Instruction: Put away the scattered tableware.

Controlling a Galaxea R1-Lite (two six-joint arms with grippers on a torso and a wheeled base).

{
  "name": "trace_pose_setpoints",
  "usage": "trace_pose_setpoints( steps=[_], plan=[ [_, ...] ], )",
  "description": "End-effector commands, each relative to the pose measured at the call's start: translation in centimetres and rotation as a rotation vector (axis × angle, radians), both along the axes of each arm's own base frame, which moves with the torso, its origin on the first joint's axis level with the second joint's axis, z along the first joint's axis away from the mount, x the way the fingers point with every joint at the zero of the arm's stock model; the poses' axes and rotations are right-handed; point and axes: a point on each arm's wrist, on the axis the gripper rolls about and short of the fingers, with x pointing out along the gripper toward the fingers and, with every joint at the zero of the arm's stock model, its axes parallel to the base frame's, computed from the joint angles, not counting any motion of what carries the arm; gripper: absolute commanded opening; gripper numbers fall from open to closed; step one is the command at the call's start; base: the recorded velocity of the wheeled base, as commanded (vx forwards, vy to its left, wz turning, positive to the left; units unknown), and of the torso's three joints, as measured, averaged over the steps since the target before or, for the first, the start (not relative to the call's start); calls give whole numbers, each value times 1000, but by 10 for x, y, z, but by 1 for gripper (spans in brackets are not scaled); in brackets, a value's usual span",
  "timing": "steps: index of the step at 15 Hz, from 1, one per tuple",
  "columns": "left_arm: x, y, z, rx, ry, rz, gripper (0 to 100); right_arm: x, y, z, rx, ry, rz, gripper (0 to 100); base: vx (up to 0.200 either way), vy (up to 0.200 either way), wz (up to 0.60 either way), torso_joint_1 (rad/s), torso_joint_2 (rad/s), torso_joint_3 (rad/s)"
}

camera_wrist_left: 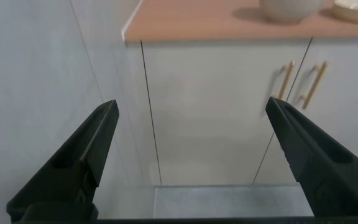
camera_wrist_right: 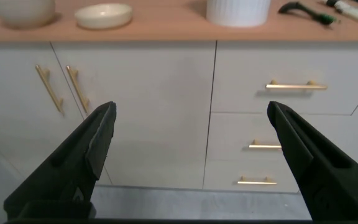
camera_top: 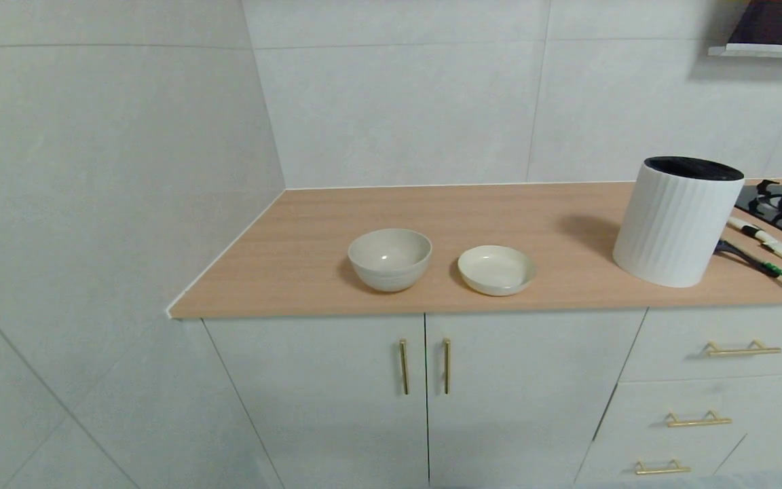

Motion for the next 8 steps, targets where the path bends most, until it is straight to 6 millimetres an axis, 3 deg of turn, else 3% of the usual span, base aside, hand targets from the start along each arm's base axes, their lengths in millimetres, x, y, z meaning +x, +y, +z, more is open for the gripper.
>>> trace_pose_setpoints(
  steps=[1,8],
  plan=[
    [0,0,0,0,1,0,100,0,0,0,0,0,0,100,0,0,0,-207,500,286],
    [0,0,0,0,1,0,100,0,0,0,0,0,0,100,0,0,0,-197,496,294]
  ],
)
